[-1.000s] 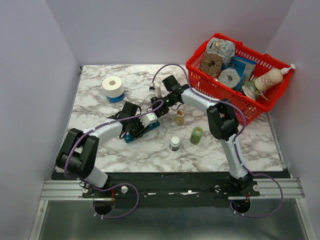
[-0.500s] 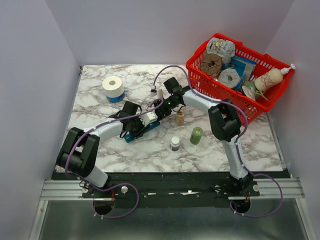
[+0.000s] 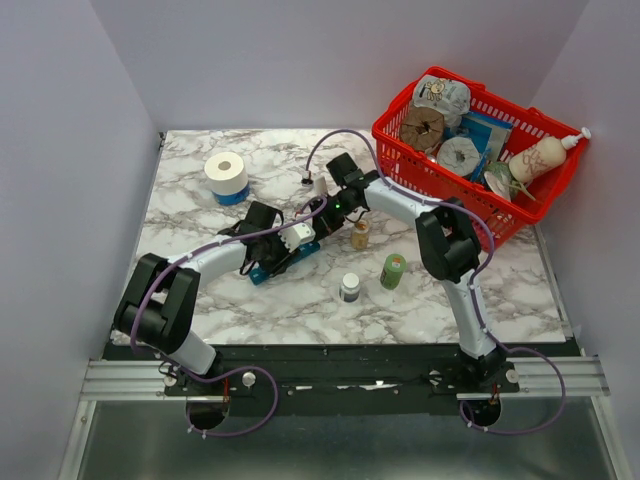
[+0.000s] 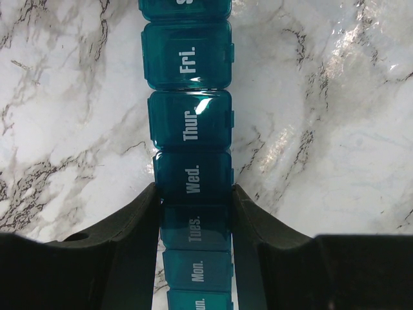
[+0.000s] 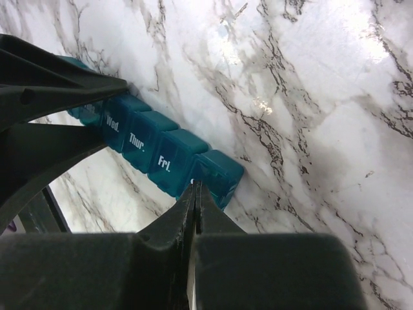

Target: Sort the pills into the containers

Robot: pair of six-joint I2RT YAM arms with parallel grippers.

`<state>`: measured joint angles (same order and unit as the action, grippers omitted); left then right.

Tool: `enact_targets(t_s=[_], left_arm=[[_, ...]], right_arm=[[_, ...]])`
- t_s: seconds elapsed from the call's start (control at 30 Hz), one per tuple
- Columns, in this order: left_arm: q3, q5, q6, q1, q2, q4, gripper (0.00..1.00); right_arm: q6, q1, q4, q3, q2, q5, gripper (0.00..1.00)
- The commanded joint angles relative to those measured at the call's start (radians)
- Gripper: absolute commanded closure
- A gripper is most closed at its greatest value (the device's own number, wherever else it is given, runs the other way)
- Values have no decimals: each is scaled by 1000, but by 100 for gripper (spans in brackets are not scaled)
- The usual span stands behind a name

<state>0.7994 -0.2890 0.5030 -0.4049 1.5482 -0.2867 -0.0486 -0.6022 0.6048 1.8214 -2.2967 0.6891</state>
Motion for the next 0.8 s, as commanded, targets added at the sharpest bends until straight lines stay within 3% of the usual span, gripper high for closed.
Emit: enact_targets(t_s=[0.0,0.77], left_arm=[[-17,17,-29,6,58,-81,100],[1,30,-55,2,72,-94,100]], right_arm=[[-40,1,38,13,-40,-82,94],[-45,2,27,12,40,46,97]])
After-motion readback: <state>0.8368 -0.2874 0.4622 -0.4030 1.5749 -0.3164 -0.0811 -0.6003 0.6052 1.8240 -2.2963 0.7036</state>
